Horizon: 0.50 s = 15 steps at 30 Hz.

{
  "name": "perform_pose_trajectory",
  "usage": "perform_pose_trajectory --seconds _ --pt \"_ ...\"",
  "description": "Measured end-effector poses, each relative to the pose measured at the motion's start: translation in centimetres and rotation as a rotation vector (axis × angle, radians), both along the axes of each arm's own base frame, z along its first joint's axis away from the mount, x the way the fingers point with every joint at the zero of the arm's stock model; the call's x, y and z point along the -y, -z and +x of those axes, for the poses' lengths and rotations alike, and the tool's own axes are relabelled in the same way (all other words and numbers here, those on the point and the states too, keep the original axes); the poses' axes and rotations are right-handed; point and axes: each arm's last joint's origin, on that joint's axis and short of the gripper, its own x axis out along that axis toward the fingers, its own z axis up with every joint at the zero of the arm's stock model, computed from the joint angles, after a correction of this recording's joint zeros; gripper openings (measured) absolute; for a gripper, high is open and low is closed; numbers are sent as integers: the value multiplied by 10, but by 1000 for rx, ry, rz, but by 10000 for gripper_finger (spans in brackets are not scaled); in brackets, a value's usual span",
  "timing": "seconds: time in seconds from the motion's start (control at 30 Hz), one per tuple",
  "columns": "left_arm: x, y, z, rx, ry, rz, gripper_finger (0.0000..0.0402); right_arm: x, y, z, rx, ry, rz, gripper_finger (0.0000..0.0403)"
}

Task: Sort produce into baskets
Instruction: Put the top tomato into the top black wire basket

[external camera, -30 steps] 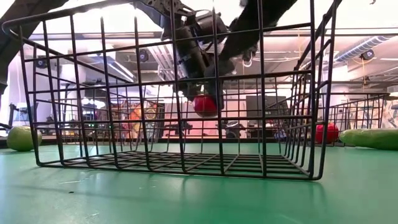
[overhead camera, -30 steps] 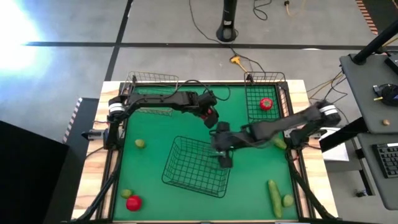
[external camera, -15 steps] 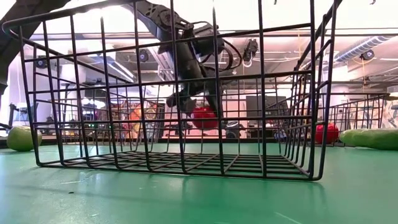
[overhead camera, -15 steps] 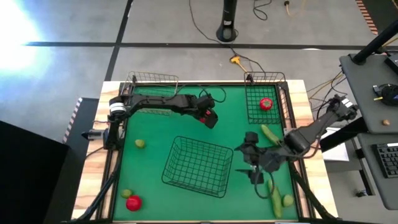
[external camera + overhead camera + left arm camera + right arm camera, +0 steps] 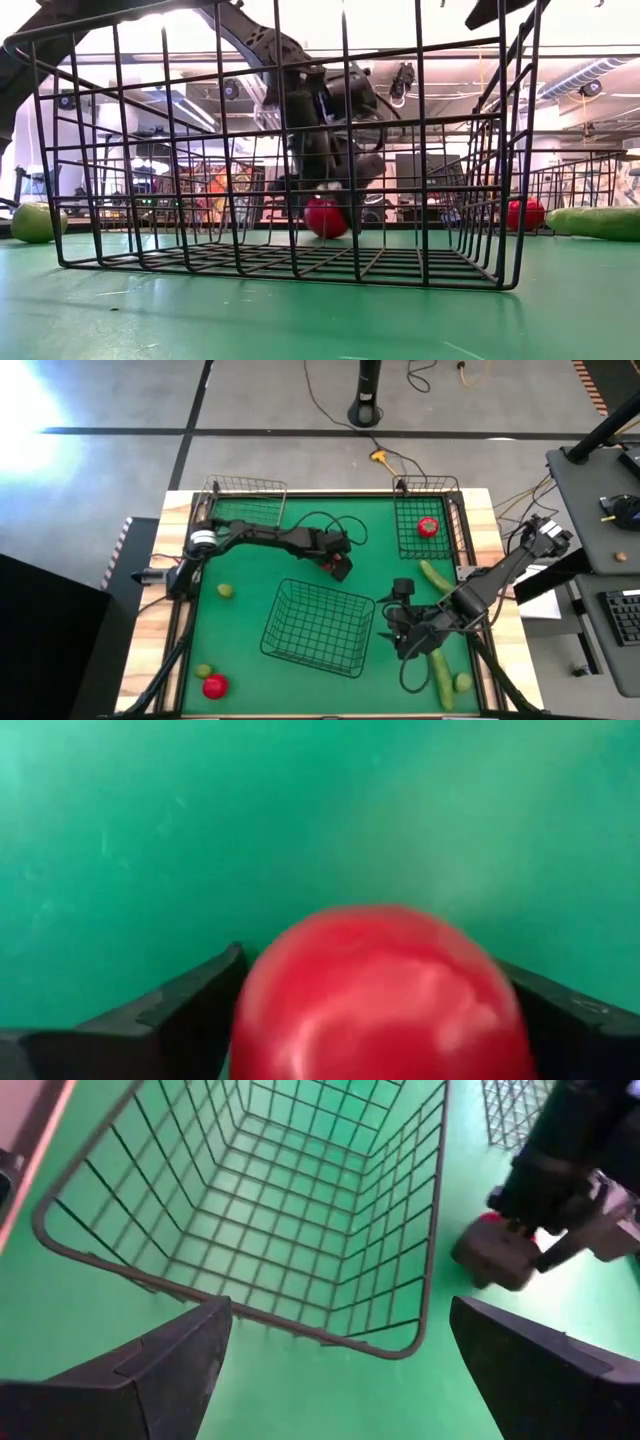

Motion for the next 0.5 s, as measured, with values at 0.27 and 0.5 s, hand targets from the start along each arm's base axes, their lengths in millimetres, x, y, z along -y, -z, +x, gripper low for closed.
perform_pose_trajectory --seconds 0.27,0.5 --pt "0 -32 -5 57 46 41 381 8 0 4 -3 37 -24 368" --pt "2 -77 -14 163 80 84 395 21 2 11 -20 67 -51 368"
